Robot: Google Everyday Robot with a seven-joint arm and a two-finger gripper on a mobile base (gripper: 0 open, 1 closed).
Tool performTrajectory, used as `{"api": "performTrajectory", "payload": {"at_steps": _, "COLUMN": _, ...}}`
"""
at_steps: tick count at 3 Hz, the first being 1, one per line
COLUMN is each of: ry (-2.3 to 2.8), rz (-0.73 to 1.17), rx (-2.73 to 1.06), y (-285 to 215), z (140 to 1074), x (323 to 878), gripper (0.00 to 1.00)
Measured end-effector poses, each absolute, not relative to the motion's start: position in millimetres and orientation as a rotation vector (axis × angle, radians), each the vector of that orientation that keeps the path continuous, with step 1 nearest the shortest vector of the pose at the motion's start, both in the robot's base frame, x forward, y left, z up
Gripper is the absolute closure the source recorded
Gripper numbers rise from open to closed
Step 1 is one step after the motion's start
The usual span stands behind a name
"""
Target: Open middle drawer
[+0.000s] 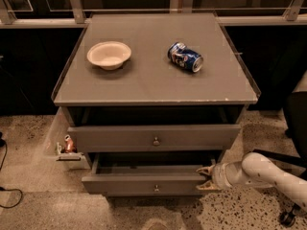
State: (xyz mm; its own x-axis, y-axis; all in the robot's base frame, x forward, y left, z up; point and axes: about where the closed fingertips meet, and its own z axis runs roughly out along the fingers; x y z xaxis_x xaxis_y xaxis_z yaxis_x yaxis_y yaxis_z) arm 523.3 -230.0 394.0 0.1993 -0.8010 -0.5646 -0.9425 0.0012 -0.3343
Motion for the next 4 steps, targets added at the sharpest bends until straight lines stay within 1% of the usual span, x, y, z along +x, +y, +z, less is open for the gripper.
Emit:
{"api": "performTrajectory", "payload": {"at_steps": 1, "ry": 1.628, "rz": 0.277, "rx": -1.824, "y": -230.0, "z": 393.9, "x": 523.2, "gripper": 0.37}}
{"api": "performTrajectory", "payload": {"at_steps": 2, "ry": 1.595, "rz": 0.311, "rx": -1.854, "y": -226.2, "z": 388.8, "x": 507.8, "gripper": 0.14}}
{"api": "performTrajectory", "payload": {"at_steps": 3, "ry": 1.595, "rz": 0.311, "rx": -1.854, "y": -226.3, "z": 390.6, "x": 507.8, "gripper": 0.16}}
{"api": "performTrajectory", "payload": {"at_steps": 4, "ry": 1.615, "rz": 0.324, "rx": -1.898, "y": -240.1, "z": 377.4, "x": 476.4, "gripper": 0.4}}
